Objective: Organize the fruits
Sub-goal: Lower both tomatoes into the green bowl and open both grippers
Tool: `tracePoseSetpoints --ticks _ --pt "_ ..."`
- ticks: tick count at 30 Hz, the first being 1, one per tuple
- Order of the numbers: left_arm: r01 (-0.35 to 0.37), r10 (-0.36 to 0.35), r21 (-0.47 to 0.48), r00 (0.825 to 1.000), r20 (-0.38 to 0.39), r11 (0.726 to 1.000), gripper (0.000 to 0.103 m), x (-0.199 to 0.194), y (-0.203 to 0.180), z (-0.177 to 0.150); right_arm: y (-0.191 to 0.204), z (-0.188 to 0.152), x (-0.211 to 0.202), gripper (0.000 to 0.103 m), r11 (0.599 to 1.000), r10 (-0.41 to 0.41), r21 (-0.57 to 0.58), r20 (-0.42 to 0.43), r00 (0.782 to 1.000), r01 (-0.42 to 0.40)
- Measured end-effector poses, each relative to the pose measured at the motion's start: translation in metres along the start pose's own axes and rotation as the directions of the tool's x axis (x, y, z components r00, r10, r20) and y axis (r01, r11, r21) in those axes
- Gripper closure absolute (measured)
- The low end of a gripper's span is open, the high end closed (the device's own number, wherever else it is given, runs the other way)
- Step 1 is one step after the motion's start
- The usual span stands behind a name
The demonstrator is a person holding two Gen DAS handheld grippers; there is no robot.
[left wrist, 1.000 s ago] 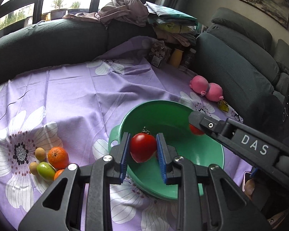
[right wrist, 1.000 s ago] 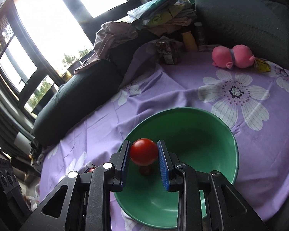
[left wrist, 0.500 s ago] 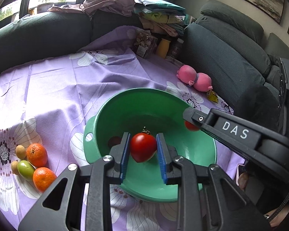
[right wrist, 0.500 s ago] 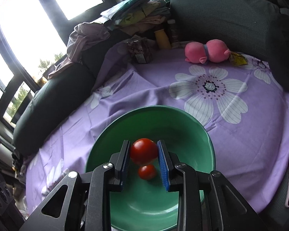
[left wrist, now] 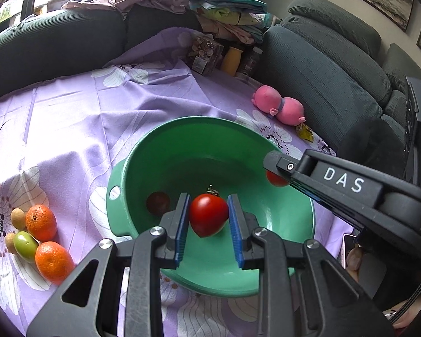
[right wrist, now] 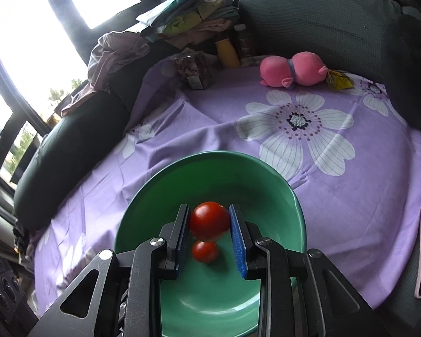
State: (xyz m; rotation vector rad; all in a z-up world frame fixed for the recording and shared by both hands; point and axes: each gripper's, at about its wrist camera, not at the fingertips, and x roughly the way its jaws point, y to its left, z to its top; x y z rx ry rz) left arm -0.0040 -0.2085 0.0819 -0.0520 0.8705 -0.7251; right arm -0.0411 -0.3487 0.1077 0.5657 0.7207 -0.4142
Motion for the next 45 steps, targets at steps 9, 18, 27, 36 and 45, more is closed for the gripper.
tracePoseSetpoints --ticks 9,18,27,36,45 --pt "-0.008 0.008 0.004 0.999 -0.031 1.0 0.076 0.011 0.002 -0.002 -0.004 -0.002 0.008 0.072 1.0 -0.019 0.009 -0.027 0.999 0.019" --pt "-0.016 0.016 0.005 0.999 -0.044 1.0 0.076 0.016 0.003 -0.005 -0.004 -0.003 0.012 0.072 1.0 -0.027 0.01 -0.05 0.998 0.027" --pt "-0.015 0.015 0.008 0.999 -0.045 1.0 0.076 0.017 0.002 -0.005 -0.004 -0.004 0.013 0.072 0.999 -0.034 0.012 -0.053 0.998 0.035" --pt "-0.013 0.014 0.009 0.999 -0.047 1.0 0.076 0.016 0.003 -0.004 -0.004 -0.004 0.013 0.072 0.999 -0.038 0.013 -0.055 0.998 0.039" --pt "-0.01 0.011 0.006 0.999 -0.051 1.0 0.075 0.018 0.004 -0.003 -0.008 -0.004 0.013 0.072 0.999 -0.042 0.016 -0.063 0.997 0.043"
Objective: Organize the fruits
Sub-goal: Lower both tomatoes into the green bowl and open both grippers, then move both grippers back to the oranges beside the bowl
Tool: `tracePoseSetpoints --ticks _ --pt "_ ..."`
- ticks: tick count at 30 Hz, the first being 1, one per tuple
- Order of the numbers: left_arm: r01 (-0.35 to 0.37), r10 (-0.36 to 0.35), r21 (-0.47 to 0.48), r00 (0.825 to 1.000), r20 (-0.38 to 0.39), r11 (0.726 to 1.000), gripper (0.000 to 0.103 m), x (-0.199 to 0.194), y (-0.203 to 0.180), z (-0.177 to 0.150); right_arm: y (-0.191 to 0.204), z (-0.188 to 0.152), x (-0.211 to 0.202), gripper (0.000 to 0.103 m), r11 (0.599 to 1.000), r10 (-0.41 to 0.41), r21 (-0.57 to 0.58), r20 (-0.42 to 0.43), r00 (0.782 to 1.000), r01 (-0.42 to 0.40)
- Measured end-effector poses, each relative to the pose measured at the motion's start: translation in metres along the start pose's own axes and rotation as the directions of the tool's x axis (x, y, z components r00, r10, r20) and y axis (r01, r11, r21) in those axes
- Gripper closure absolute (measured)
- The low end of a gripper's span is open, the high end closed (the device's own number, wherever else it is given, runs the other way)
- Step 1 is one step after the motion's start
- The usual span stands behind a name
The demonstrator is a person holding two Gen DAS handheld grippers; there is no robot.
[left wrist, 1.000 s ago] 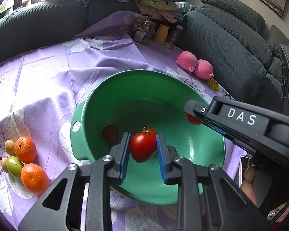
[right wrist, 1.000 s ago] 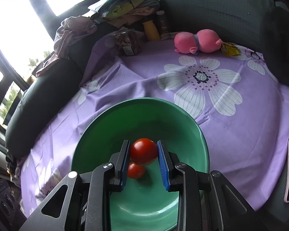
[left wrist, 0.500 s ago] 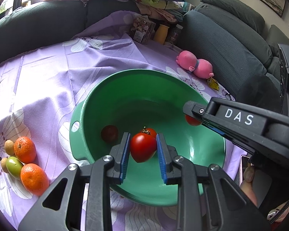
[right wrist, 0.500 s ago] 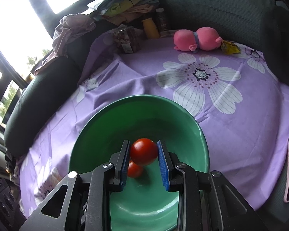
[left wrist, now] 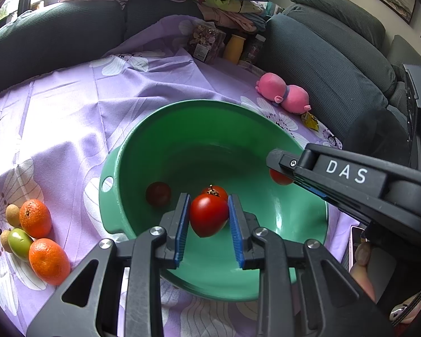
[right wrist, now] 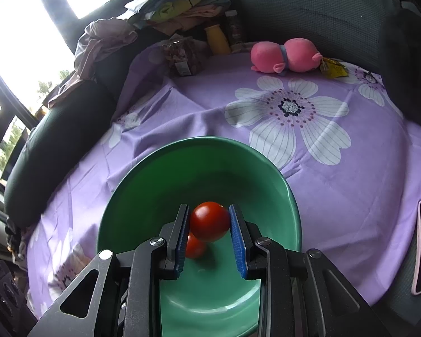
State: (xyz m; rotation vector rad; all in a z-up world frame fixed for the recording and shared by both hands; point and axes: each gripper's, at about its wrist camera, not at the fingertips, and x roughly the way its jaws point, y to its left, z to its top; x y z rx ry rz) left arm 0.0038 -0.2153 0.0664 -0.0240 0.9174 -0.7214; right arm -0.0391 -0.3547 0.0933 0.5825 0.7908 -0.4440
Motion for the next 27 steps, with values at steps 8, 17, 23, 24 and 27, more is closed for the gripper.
tracePoseSetpoints --ticks 8,17,23,24,27 --pt "-0.005 0.004 0.003 1.0 0.01 1.0 0.073 -0.001 -0.002 -0.001 -0.003 0.0 0.001 0.072 1.0 -0.01 0.018 -0.007 1.0 0.01" --pt "0.022 -0.022 -0.009 0.999 0.049 1.0 0.052 -0.022 -0.002 0.0 -0.003 0.002 -0.002 0.066 1.0 -0.012 0.02 0.004 1.0 0.012" --pt "0.006 0.001 -0.066 0.994 0.106 0.998 0.047 -0.058 0.013 -0.002 0.008 0.001 -0.009 0.063 0.999 0.027 -0.029 0.021 0.999 -0.026" --pt "-0.006 0.015 -0.082 0.994 0.112 0.997 0.046 -0.065 0.019 -0.003 0.011 0.001 -0.01 0.063 0.998 0.046 -0.043 0.02 0.999 -0.045" --pt "-0.083 0.104 -0.15 0.985 0.134 0.985 0.042 -0.091 0.041 -0.006 0.022 -0.001 -0.012 0.062 0.992 0.102 -0.082 0.01 0.995 -0.101"
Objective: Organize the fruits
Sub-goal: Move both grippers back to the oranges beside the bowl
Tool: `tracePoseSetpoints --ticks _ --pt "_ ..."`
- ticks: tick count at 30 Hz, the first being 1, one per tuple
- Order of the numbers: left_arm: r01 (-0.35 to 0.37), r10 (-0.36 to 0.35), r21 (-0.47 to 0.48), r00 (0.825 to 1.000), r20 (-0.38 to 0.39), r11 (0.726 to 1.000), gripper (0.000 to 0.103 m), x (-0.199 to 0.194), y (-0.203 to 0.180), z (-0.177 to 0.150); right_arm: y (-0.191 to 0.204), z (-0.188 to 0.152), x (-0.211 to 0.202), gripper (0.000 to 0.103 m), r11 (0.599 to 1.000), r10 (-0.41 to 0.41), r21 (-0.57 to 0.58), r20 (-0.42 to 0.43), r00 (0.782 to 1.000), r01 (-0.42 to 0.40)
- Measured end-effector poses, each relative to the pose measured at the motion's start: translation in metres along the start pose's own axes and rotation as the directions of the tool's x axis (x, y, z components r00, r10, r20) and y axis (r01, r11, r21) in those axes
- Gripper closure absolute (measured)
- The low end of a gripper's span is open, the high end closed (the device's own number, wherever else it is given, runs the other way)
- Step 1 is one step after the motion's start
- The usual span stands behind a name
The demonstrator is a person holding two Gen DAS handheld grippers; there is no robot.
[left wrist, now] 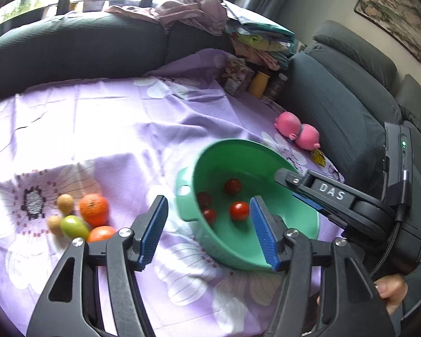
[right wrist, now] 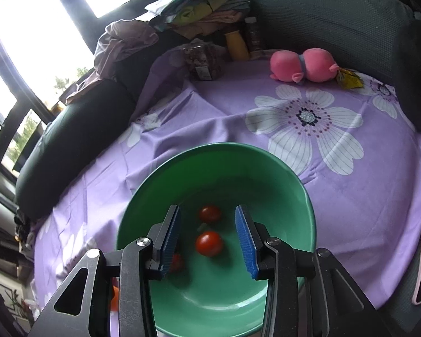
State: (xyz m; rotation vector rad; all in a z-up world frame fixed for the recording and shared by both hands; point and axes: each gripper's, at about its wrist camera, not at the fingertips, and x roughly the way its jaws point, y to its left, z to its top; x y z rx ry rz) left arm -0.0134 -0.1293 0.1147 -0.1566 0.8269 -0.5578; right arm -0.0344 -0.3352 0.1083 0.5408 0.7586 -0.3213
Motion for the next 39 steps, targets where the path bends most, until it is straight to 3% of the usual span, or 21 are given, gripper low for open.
tracePoseSetpoints --ticks 3,7,11,13,16,18,21,23,28,30,33,36,38,39 --pt "-0.1 0.104 -0.083 0.994 0.039 0.991 0.042 -0.027 0.034 0.003 0.014 -0.003 0.001 0.062 0.997 0.059 -0.048 -0.016 0.998 -0.06" --pt "-0.195 0.219 -0.23 0.972 0.083 0.954 0.041 -0.064 0.083 -0.004 0.035 -0.009 0.002 0.061 0.983 0.148 -0.1 -0.059 0.987 -0.153" --pt "-0.164 0.197 -0.343 0.978 0.063 0.925 0.041 -0.071 0.121 -0.028 0.061 -0.019 0.003 0.057 0.961 0.208 -0.162 -0.101 0.973 -0.223" --pt "-0.163 0.183 -0.38 0.983 0.018 0.911 0.042 -0.063 0.136 -0.037 0.077 -0.026 0.004 0.042 0.944 0.241 -0.196 -0.135 0.961 -0.264" --pt "-0.214 0.215 -0.41 0.976 -0.044 0.887 0.043 -0.05 0.146 -0.039 0.103 -0.041 0.009 0.042 0.909 0.286 -0.247 -0.216 0.934 -0.335" --pt "-0.224 0.22 -0.401 0.974 -0.057 0.888 0.043 -0.046 0.147 -0.04 0.119 -0.052 0.018 0.042 0.885 0.308 -0.264 -0.286 0.907 -0.384" --pt "-0.294 0.283 -0.376 0.955 -0.085 0.878 0.042 -0.042 0.149 -0.044 0.136 -0.068 0.035 0.042 0.869 0.283 -0.293 -0.366 0.887 -0.399" --pt "-0.337 0.327 -0.375 0.941 -0.091 0.864 0.042 -0.044 0.155 -0.047 0.144 -0.078 0.048 0.042 0.874 0.23 -0.318 -0.398 0.888 -0.369" --pt "-0.378 0.37 -0.41 0.923 -0.102 0.83 0.042 -0.05 0.172 -0.05 0.151 -0.099 0.073 0.042 0.88 0.086 -0.388 -0.433 0.897 -0.272" --pt "-0.379 0.37 -0.417 0.923 -0.104 0.826 0.042 -0.051 0.175 -0.051 0.15 -0.103 0.081 0.042 0.886 0.054 -0.392 -0.441 0.896 -0.246" --pt "-0.374 0.366 -0.425 0.925 -0.103 0.824 0.042 -0.053 0.177 -0.051 0.146 -0.106 0.093 0.043 0.889 0.044 -0.379 -0.488 0.872 -0.257" --pt "-0.382 0.373 -0.418 0.922 -0.107 0.824 0.042 -0.052 0.176 -0.049 0.149 -0.11 0.094 0.055 0.878 0.036 -0.401 -0.491 0.871 -0.262" --pt "-0.381 0.371 -0.417 0.922 -0.109 0.825 0.042 -0.051 0.176 -0.049 0.151 -0.112 0.088 0.055 0.868 0.025 -0.424 -0.483 0.875 -0.259" --pt "-0.382 0.373 -0.418 0.922 -0.108 0.824 0.042 -0.052 0.176 -0.049 0.152 -0.112 0.085 0.055 0.861 0.045 -0.42 -0.498 0.866 -0.286"
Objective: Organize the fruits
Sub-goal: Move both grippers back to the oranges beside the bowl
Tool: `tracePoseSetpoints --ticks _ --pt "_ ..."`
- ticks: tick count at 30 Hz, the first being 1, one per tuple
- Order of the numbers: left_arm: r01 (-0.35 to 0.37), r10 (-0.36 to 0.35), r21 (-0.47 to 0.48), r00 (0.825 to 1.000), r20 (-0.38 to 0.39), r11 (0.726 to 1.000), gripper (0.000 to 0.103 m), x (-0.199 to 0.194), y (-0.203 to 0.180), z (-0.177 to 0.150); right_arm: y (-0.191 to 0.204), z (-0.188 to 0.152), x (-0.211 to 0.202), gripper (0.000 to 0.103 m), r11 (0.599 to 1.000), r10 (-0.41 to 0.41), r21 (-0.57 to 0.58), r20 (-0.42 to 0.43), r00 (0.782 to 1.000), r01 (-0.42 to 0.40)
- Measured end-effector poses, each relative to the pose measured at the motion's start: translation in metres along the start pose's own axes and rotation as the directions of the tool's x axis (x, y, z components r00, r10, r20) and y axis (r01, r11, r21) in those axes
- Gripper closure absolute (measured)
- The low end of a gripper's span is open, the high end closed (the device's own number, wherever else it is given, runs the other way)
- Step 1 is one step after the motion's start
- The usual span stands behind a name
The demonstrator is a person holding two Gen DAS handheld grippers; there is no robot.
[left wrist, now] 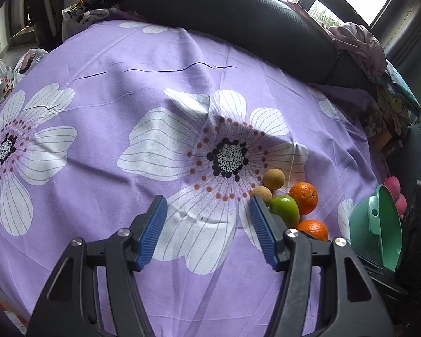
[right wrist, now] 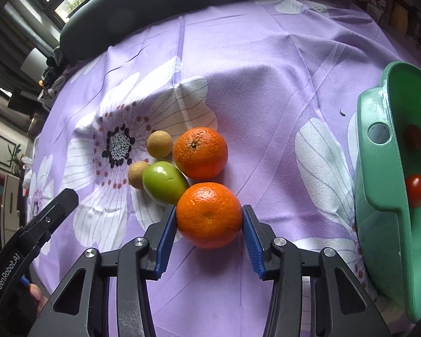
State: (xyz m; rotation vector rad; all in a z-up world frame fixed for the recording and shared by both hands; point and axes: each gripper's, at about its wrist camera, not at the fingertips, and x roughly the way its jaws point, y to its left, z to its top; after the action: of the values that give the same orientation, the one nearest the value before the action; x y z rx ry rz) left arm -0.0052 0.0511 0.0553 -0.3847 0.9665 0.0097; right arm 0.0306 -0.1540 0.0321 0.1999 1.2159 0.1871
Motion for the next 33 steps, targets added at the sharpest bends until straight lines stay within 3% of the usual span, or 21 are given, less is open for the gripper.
tracePoseSetpoints --ticks 3,7,15,18,22,33 --pt "-0.01 0.01 0.007 1.0 0.006 1.0 0.042 0.0 0.0 0.0 0.012 -0.002 -0.003 0.055 0.996 0.073 -0.054 -0.028 0.997 -0.075" --pt "-0.01 0.01 0.009 1.0 -0.005 1.0 0.042 0.003 -0.001 0.0 0.012 -0.004 0.015 0.055 0.998 0.034 -0.047 -0.108 0.994 -0.039" --pt "0.054 -0.054 0.022 0.998 -0.023 0.998 0.042 0.001 -0.007 -0.003 -0.014 0.001 -0.029 0.055 0.992 0.121 0.039 0.059 0.991 -0.123" --pt "0.145 -0.142 0.052 0.988 -0.064 0.988 0.042 0.002 -0.019 -0.007 -0.025 0.003 -0.045 0.055 0.987 0.129 0.076 0.138 0.982 -0.14" --pt "0.222 -0.207 0.12 0.97 -0.127 0.968 0.042 0.006 -0.042 -0.016 -0.037 0.007 -0.052 0.055 0.958 0.226 0.136 0.187 0.956 -0.253" --pt "0.236 -0.183 0.237 0.956 -0.228 0.942 0.043 0.029 -0.083 -0.038 -0.032 0.006 -0.024 0.055 0.945 0.273 0.166 0.072 0.959 -0.282"
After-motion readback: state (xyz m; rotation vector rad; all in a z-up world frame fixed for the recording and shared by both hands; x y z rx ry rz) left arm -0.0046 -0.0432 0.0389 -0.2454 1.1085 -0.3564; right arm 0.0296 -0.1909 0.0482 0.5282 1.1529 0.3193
